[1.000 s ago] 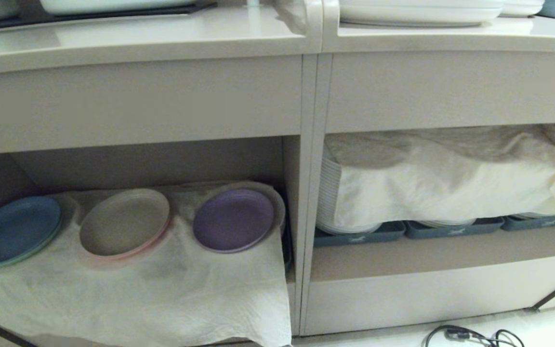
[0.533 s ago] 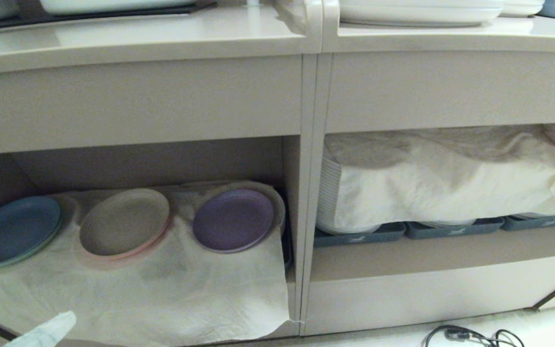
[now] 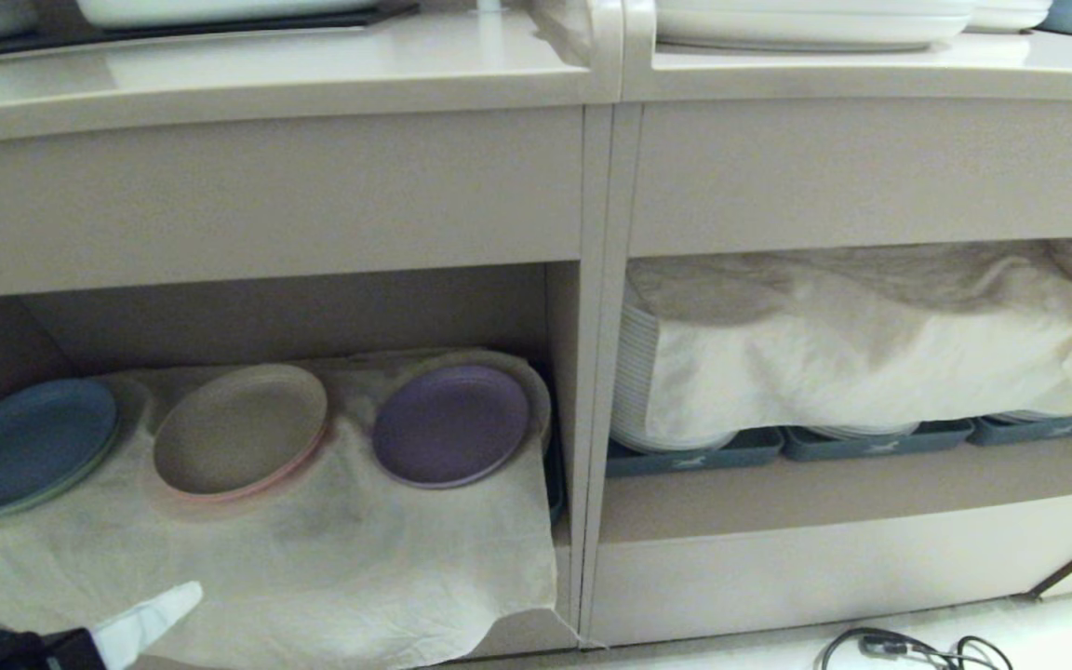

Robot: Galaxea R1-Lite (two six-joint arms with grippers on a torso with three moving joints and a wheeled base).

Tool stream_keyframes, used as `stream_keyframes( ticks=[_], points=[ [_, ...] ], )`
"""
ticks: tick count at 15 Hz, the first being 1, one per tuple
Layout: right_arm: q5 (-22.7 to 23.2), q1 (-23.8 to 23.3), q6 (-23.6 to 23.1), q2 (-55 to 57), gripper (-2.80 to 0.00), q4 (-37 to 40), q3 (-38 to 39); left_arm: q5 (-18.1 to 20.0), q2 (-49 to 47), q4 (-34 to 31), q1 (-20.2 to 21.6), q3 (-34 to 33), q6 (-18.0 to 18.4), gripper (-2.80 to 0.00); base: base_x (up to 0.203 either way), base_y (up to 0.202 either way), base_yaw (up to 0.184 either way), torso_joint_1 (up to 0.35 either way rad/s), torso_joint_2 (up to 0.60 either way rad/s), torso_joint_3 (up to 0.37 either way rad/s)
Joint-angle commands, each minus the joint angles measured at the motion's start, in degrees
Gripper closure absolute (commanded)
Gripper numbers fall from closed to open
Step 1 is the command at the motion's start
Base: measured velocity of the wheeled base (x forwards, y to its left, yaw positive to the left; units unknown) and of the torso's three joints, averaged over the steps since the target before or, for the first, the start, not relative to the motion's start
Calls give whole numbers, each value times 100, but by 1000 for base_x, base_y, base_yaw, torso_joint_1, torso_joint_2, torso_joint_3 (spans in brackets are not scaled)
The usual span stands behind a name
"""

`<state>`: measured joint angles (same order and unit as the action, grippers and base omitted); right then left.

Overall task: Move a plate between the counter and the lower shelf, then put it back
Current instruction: Pick up the plate in the cupboard

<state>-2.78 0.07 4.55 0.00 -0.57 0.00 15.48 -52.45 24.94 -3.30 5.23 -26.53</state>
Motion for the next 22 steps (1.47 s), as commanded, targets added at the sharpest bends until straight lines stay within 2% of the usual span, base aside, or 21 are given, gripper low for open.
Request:
stream_keyframes(
  ticks=[1, 7, 12, 18, 22],
  points=[
    [-3, 1, 2, 0, 0, 4, 0, 7, -521, 158, -94, 19, -99, 0, 0, 0, 0, 0, 0, 0],
    [-3, 1, 2, 0, 0, -3, 0, -23, -2027, 1361, -171, 41, -418, 0, 0, 0, 0, 0, 0, 0],
    [-3, -7, 2, 0, 0, -3, 0, -130, -2944, 1732, -354, 325, -416, 0, 0, 0, 0, 0, 0, 0],
    [-3, -5, 2, 1, 0, -1, -1, -702, -3612, 2240, -774, 533, -571, 0, 0, 0, 0, 0, 0, 0],
    [-3, 1, 2, 0, 0, -4, 0, -1066, -3798, 2287, -1060, 582, -572, 0, 0, 0, 0, 0, 0, 0]
  ],
)
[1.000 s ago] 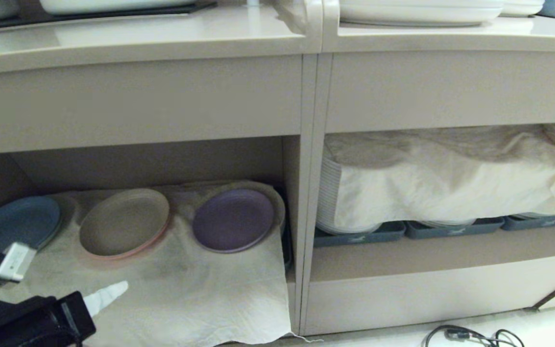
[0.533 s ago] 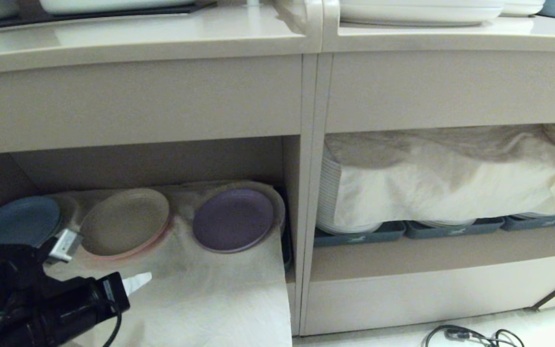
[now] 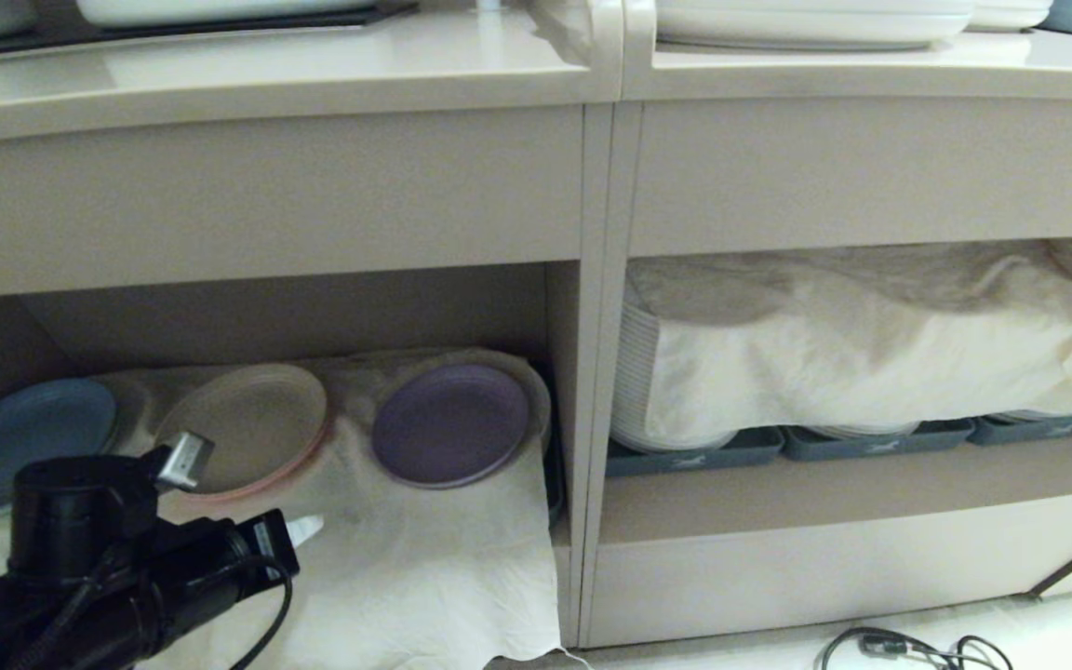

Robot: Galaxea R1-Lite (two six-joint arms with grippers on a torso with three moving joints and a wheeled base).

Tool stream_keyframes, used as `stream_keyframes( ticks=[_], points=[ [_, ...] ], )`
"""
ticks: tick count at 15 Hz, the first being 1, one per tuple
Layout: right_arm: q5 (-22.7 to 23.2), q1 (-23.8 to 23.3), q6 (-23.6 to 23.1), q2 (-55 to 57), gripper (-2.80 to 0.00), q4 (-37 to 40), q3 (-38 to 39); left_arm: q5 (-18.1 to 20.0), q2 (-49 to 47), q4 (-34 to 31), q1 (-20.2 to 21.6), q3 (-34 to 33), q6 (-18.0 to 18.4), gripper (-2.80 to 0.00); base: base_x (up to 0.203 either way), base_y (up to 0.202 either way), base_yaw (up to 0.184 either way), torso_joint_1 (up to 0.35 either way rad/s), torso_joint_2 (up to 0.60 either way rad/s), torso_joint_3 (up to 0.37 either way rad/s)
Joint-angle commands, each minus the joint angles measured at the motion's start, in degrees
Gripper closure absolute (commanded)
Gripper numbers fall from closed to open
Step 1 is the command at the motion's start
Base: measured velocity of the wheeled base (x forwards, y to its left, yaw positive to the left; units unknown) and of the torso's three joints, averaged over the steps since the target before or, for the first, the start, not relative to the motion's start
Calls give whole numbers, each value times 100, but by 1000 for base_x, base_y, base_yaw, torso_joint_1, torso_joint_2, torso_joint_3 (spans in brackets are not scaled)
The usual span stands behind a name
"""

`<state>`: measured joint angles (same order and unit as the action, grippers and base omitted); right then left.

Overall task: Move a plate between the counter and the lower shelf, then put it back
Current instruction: Pick up the plate in the cupboard

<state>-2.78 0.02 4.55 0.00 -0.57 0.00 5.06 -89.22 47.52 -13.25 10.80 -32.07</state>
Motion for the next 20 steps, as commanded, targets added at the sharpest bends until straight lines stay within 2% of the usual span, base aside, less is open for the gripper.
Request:
stream_keyframes(
  ticks=[1, 11, 12, 20],
  points=[
    [-3, 6, 2, 0, 0, 4, 0, -112, -176, 29, -94, 83, -27, 0, 0, 0, 0, 0, 0, 0],
    [-3, 6, 2, 0, 0, 5, 0, -190, -558, 21, -204, 551, -137, 0, 0, 0, 0, 0, 0, 0],
    [-3, 6, 2, 0, 0, 3, 0, -190, -561, -9, -204, 665, -231, -280, 0, 0, 0, 0, 0, 0],
    [-3, 6, 2, 3, 0, 2, 0, -221, -780, -76, -204, 783, -282, -280, 0, 0, 0, 0, 0, 0]
  ],
)
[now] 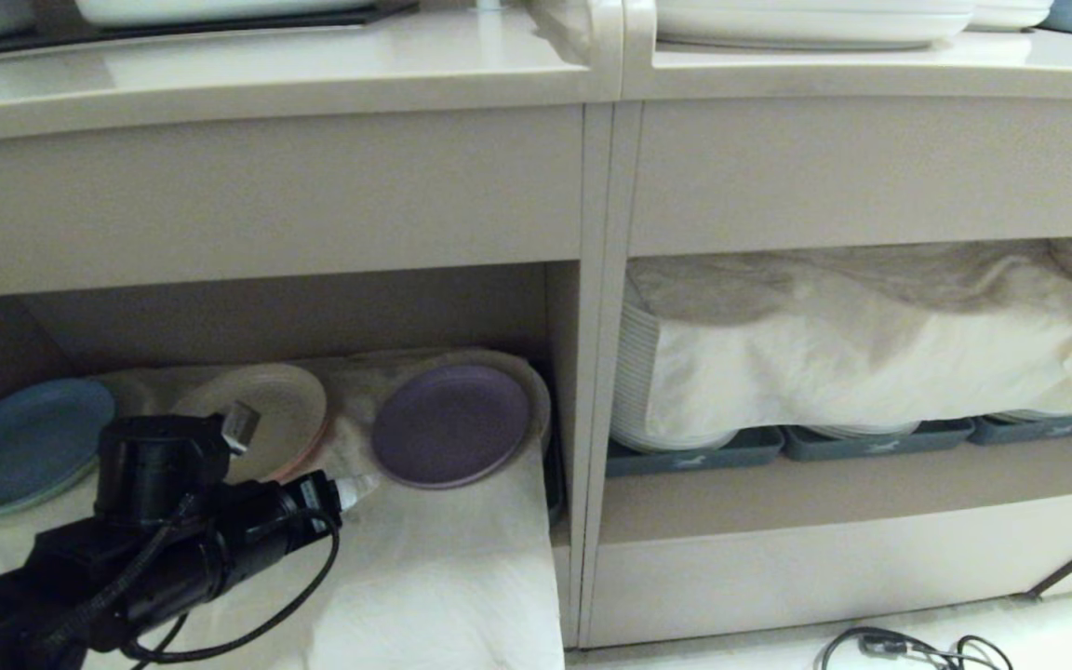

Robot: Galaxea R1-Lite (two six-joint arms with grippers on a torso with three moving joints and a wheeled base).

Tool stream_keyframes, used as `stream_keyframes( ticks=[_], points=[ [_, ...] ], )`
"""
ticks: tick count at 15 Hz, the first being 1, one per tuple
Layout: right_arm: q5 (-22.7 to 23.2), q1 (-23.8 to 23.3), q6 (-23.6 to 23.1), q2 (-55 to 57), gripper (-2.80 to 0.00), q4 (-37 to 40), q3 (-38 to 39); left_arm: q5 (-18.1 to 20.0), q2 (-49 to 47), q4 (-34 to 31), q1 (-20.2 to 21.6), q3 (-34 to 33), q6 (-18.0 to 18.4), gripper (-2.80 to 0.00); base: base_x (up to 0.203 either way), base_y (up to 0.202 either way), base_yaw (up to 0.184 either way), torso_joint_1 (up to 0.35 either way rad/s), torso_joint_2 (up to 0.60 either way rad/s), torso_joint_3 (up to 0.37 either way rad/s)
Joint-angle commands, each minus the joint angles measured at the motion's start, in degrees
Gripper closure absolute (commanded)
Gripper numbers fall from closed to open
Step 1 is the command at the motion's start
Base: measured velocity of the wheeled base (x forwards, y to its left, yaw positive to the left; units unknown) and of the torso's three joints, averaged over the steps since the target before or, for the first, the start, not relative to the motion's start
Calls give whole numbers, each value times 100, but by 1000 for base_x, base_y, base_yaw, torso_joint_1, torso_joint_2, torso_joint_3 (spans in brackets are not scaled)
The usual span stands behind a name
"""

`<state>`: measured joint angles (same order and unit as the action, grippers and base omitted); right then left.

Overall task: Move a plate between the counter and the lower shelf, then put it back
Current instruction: Pick up the plate in the cupboard

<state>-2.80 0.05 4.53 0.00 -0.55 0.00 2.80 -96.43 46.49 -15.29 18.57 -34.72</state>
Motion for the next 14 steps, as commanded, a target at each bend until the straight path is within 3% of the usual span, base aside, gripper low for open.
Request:
stream_keyframes(
  ticks=[1, 7, 14],
  points=[
    [-1, 1, 4, 3, 0, -7, 0, -53, -105, 41, -1, 12, -17, -280, 0, 0, 0, 0, 0, 0],
    [-1, 3, 4, 0, 0, 0, 0, -167, -289, -17, -1, 113, -10, -280, 0, 0, 0, 0, 0, 0],
    [-1, -5, 4, 0, 0, -6, 0, -201, -382, -633, -1, 716, -17, -280, 0, 0, 0, 0, 0, 0]
  ],
)
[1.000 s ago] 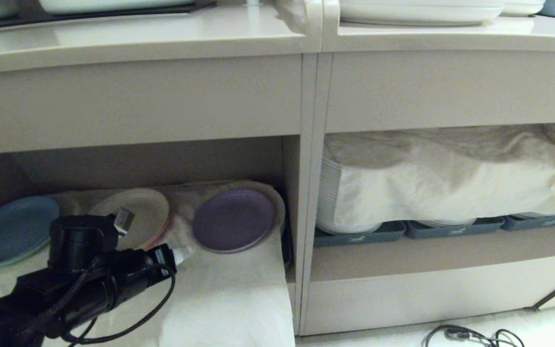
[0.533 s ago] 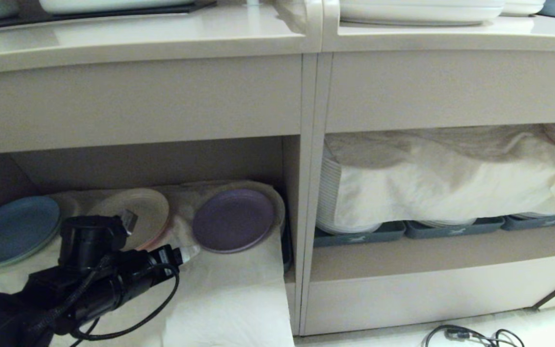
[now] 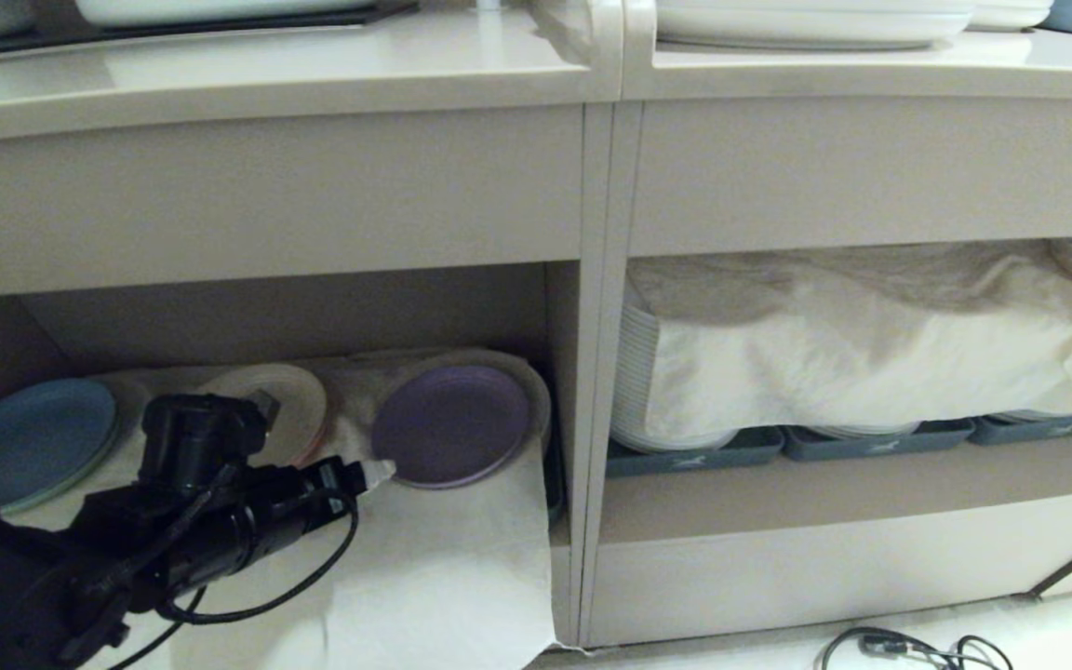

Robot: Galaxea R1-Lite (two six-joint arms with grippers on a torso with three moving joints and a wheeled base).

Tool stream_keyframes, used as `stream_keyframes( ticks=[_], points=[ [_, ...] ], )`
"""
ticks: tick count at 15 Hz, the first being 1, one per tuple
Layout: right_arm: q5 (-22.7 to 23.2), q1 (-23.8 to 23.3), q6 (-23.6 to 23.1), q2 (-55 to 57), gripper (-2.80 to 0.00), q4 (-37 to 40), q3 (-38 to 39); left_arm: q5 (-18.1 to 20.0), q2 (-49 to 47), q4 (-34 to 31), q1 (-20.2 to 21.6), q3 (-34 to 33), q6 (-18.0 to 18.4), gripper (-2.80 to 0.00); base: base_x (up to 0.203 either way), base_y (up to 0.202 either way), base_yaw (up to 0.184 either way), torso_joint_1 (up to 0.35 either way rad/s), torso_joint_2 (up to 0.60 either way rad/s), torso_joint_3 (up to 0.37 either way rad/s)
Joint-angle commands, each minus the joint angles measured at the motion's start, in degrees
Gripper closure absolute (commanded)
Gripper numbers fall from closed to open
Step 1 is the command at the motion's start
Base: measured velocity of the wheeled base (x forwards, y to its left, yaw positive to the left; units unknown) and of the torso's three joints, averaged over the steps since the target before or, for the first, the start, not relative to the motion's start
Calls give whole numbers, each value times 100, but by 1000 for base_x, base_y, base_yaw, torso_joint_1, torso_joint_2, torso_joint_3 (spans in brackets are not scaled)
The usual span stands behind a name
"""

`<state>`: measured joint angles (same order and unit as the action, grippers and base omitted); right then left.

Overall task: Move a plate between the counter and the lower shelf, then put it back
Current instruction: Pick up the plate in the cupboard

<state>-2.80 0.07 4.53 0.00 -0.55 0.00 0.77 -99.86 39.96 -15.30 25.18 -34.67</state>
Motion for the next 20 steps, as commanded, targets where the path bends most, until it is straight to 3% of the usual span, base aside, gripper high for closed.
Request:
stream_keyframes(
  ticks=[1, 20],
  points=[
    [-1, 2, 4, 0, 0, 2, 0, -1, -91, 25, 1, 95, -26, -280, 0, 0, 0, 0, 0, 0],
    [-1, 2, 4, 0, 0, -7, 0, -279, -543, -744, 1, 932, -31, -280, 0, 0, 0, 0, 0, 0]
  ],
)
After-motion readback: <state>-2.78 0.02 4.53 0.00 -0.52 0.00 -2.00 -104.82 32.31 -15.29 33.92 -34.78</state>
